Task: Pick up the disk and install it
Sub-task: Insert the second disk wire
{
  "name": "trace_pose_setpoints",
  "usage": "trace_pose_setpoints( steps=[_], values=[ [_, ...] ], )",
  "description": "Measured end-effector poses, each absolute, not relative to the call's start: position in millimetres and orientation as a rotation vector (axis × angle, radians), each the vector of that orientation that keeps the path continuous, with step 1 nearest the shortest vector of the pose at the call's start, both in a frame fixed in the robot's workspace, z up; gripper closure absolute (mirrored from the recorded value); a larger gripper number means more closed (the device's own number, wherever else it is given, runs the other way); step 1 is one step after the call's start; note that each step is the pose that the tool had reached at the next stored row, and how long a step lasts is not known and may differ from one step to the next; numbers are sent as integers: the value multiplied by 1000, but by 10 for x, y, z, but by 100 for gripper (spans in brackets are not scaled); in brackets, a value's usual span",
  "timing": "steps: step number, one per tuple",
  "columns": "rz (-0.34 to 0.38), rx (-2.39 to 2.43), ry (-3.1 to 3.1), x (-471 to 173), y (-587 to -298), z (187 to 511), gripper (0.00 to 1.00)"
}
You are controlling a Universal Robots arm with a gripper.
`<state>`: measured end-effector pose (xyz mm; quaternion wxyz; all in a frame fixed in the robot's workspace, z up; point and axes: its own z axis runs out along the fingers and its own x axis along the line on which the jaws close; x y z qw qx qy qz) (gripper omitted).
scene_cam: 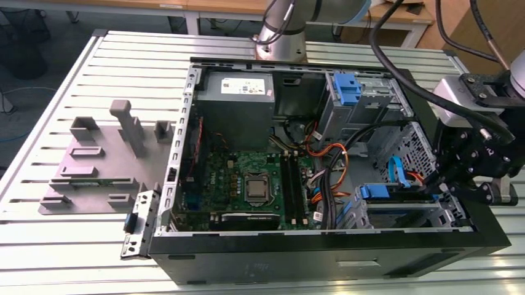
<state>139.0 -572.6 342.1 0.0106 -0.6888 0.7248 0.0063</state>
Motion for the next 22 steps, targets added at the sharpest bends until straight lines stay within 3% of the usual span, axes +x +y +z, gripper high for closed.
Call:
trace_pose_setpoints(
  steps=[14, 16, 17, 22],
  values=[
    [20, -2149, 2262, 1378, -5726, 3393, 84],
    [20, -2149, 2262, 1378, -5726, 3392, 82],
    [20, -2149, 2262, 1378, -5726, 3393, 76],
    [20, -2149, 2262, 1378, -5726, 3375, 76]
  ],
)
